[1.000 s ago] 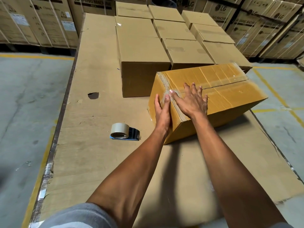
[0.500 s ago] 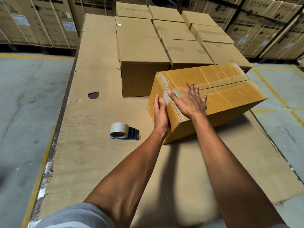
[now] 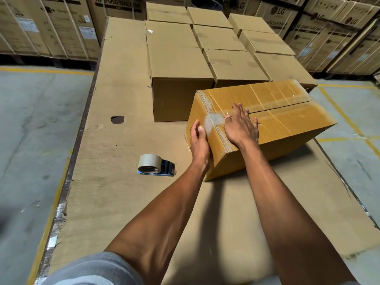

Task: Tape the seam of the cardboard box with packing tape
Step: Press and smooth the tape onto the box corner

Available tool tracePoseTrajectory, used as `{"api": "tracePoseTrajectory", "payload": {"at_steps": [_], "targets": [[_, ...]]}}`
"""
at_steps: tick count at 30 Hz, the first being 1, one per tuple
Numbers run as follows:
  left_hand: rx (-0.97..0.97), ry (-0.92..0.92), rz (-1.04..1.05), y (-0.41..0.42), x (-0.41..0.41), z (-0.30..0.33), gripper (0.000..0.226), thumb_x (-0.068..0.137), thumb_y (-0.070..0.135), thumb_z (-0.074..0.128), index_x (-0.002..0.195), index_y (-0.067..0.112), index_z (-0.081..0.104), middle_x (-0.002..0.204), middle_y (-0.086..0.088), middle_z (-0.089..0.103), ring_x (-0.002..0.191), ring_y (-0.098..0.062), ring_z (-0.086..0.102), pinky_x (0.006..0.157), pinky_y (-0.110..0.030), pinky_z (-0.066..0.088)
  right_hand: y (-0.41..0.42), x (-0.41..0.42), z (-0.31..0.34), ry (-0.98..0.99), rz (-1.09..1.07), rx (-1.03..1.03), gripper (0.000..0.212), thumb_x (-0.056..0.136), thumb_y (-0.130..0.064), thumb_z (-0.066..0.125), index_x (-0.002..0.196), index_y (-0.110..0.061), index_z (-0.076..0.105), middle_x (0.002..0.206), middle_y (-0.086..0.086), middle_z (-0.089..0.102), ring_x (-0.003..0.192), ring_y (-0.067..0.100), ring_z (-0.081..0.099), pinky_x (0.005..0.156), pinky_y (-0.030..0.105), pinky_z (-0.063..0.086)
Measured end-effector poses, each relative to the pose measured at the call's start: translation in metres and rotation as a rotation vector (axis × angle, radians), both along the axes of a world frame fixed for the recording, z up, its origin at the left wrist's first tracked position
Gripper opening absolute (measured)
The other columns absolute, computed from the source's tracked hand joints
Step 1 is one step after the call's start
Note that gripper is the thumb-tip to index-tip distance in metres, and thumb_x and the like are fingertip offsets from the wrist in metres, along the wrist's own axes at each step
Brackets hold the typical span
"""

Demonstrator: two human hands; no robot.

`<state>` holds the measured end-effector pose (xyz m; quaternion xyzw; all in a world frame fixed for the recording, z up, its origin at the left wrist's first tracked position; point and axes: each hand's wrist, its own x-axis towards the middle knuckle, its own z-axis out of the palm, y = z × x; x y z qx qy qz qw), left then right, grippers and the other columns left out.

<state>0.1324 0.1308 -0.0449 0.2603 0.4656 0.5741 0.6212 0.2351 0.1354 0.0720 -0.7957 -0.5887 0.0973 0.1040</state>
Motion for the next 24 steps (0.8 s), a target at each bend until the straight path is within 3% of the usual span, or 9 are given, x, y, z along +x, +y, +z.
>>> {"api": "tracePoseTrajectory", "payload": {"at_steps": [3, 6, 11, 13, 16, 18, 20, 22, 24], "targets": [[-0.086, -0.056, 0.027, 0.012, -0.005, 0.017, 0.067, 0.074, 0.089, 0.074, 0.124, 0.045, 0.064, 0.138, 0.000, 0.071, 0.127, -0.023, 0.069, 0.112, -0.052, 0.056, 0.001, -0.007, 0.005, 0.031, -0.116, -0.028, 0.116, 0.086, -0.095, 0.022, 0.170, -0.021, -0.006, 0.177, 0.016, -0.017, 0.165, 0.031, -0.010, 0.130, 0.057, -0.004], [-0.120, 0.023, 0.038, 0.020, -0.003, 0.019, 0.078, 0.067, 0.093, 0.077, 0.125, 0.043, 0.061, 0.141, 0.001, 0.064, 0.125, -0.019, 0.067, 0.111, -0.048, 0.056, 0.004, -0.011, 0.007, 0.024, -0.148, -0.055, 0.134, 0.070, -0.106, 0.024, 0.171, -0.023, -0.005, 0.177, 0.017, -0.016, 0.165, 0.033, -0.011, 0.130, 0.061, -0.002], [-0.082, 0.103, 0.078, 0.018, -0.005, 0.012, 0.015, 0.107, 0.046, 0.065, 0.121, 0.041, 0.065, 0.143, -0.002, 0.061, 0.125, -0.019, 0.064, 0.113, -0.045, 0.054, 0.011, -0.008, 0.000, -0.019, -0.110, -0.085, 0.091, 0.095, -0.083, 0.024, 0.170, -0.036, 0.004, 0.180, 0.012, -0.005, 0.166, 0.034, -0.008, 0.130, 0.064, -0.002], [-0.090, 0.121, 0.083, 0.020, -0.004, 0.011, 0.014, 0.112, 0.033, 0.058, 0.122, 0.042, 0.064, 0.144, -0.002, 0.060, 0.127, -0.019, 0.063, 0.115, -0.046, 0.053, 0.014, -0.006, -0.002, -0.041, -0.109, -0.072, 0.073, 0.105, -0.066, 0.025, 0.170, -0.039, 0.007, 0.180, 0.011, -0.002, 0.166, 0.034, -0.005, 0.130, 0.065, 0.001], [-0.098, 0.101, 0.092, 0.023, -0.004, 0.005, 0.014, 0.101, 0.059, 0.061, 0.111, 0.052, 0.066, 0.139, -0.001, 0.065, 0.127, -0.022, 0.066, 0.114, -0.052, 0.053, 0.012, -0.007, -0.002, -0.042, -0.113, -0.051, 0.071, 0.106, -0.065, 0.021, 0.170, -0.038, 0.010, 0.180, 0.011, 0.001, 0.166, 0.033, -0.002, 0.130, 0.066, 0.001], [-0.112, 0.027, 0.068, 0.023, -0.001, 0.007, 0.054, 0.080, 0.088, 0.067, 0.117, 0.049, 0.064, 0.139, -0.002, 0.066, 0.126, -0.023, 0.067, 0.111, -0.052, 0.055, 0.009, -0.009, 0.001, -0.013, -0.114, -0.054, 0.095, 0.092, -0.089, 0.015, 0.170, -0.036, 0.009, 0.180, 0.011, 0.000, 0.166, 0.033, -0.003, 0.128, 0.065, -0.003], [-0.123, 0.038, 0.030, 0.023, 0.001, 0.012, 0.081, 0.068, 0.097, 0.071, 0.127, 0.043, 0.058, 0.142, -0.002, 0.061, 0.127, -0.022, 0.065, 0.111, -0.049, 0.054, 0.008, -0.012, 0.004, -0.016, -0.115, -0.069, 0.115, 0.077, -0.103, 0.015, 0.170, -0.036, 0.008, 0.180, 0.011, -0.001, 0.166, 0.033, -0.003, 0.127, 0.065, -0.004], [-0.124, 0.049, 0.028, 0.022, 0.001, 0.010, 0.076, 0.069, 0.095, 0.072, 0.124, 0.045, 0.059, 0.142, -0.001, 0.060, 0.127, -0.021, 0.065, 0.111, -0.048, 0.054, 0.007, -0.012, 0.003, -0.030, -0.110, -0.084, 0.109, 0.081, -0.099, 0.018, 0.170, -0.038, 0.007, 0.180, 0.011, -0.002, 0.166, 0.034, -0.004, 0.128, 0.066, -0.003], [-0.082, 0.107, 0.045, 0.023, -0.003, 0.006, 0.044, 0.085, 0.079, 0.070, 0.117, 0.050, 0.063, 0.142, -0.001, 0.061, 0.128, -0.021, 0.065, 0.113, -0.050, 0.054, 0.009, -0.010, 0.001, -0.039, -0.101, -0.087, 0.088, 0.094, -0.085, 0.021, 0.169, -0.042, 0.006, 0.180, 0.011, -0.003, 0.166, 0.034, -0.004, 0.129, 0.067, -0.003]]}}
